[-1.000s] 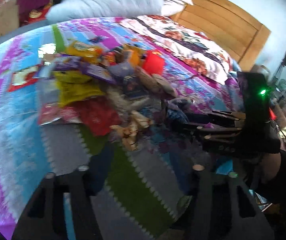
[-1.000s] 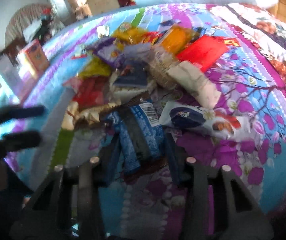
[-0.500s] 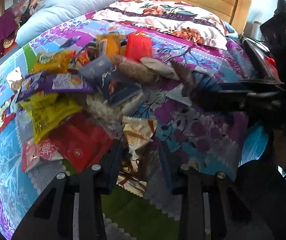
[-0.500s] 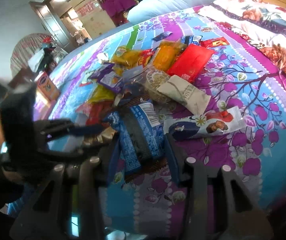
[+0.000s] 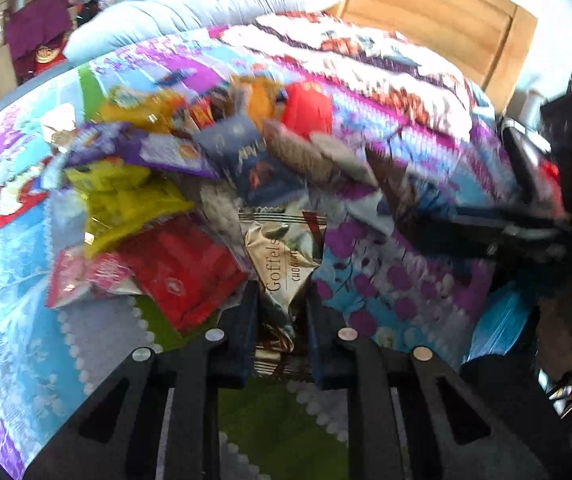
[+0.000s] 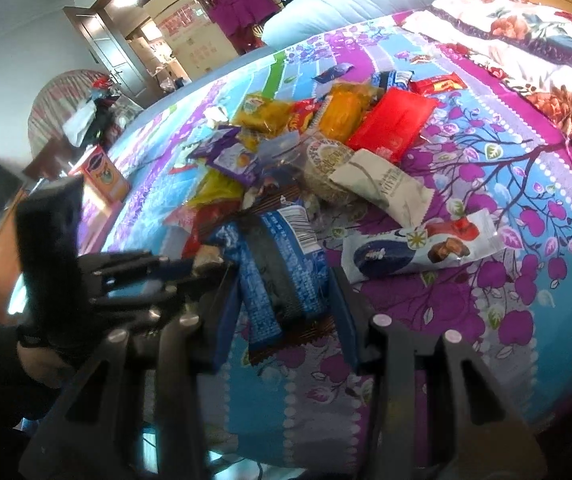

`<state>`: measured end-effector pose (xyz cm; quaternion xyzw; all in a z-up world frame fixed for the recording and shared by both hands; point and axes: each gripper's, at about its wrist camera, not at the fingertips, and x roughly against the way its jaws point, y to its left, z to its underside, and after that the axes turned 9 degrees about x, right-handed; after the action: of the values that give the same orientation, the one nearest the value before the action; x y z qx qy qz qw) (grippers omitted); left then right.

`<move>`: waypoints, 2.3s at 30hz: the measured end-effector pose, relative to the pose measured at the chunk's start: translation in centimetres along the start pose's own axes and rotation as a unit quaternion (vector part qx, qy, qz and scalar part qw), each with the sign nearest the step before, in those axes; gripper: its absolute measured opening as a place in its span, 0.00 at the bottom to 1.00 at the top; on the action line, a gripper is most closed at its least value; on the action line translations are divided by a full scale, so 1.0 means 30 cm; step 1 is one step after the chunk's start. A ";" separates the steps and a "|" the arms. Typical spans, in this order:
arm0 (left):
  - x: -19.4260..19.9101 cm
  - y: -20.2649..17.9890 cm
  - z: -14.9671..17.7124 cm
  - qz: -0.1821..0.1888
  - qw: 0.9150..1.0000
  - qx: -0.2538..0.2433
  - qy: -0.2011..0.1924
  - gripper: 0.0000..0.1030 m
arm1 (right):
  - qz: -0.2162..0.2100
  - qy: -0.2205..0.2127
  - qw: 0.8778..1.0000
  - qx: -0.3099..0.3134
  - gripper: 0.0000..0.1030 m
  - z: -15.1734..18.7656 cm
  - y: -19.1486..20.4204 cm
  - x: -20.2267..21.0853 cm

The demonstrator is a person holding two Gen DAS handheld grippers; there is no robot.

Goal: Organize snacks
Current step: 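Grasp the gold Goffels wrapper with left tool while right tool grasps blue snack pack, then carry the gold wrapper and blue snack pack over the mesh basket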

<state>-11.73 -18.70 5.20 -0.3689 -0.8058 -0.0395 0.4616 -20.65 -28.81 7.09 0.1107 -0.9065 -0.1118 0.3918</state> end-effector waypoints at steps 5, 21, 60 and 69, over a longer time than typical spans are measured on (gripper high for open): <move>0.116 -0.007 -0.034 -0.051 0.998 0.016 -0.028 0.20 | 0.012 -0.004 1.000 0.019 0.42 -0.032 0.051 0.012; 0.368 0.118 0.005 -0.213 0.970 0.093 -0.069 0.20 | 0.072 0.005 0.994 0.077 0.43 -0.086 0.268 0.012; 1.224 0.813 0.339 -0.315 0.866 0.316 -0.227 0.21 | -0.102 -0.030 0.950 0.293 0.42 -0.378 1.381 -0.175; 1.323 0.969 0.456 -0.319 0.842 0.365 -0.235 0.21 | -0.145 -0.002 0.938 0.316 0.42 -0.354 1.603 -0.279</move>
<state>-15.16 30.03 20.02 0.1059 -0.9192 0.2004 0.3219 -12.69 18.09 22.38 0.3587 -0.8701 0.1243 0.3142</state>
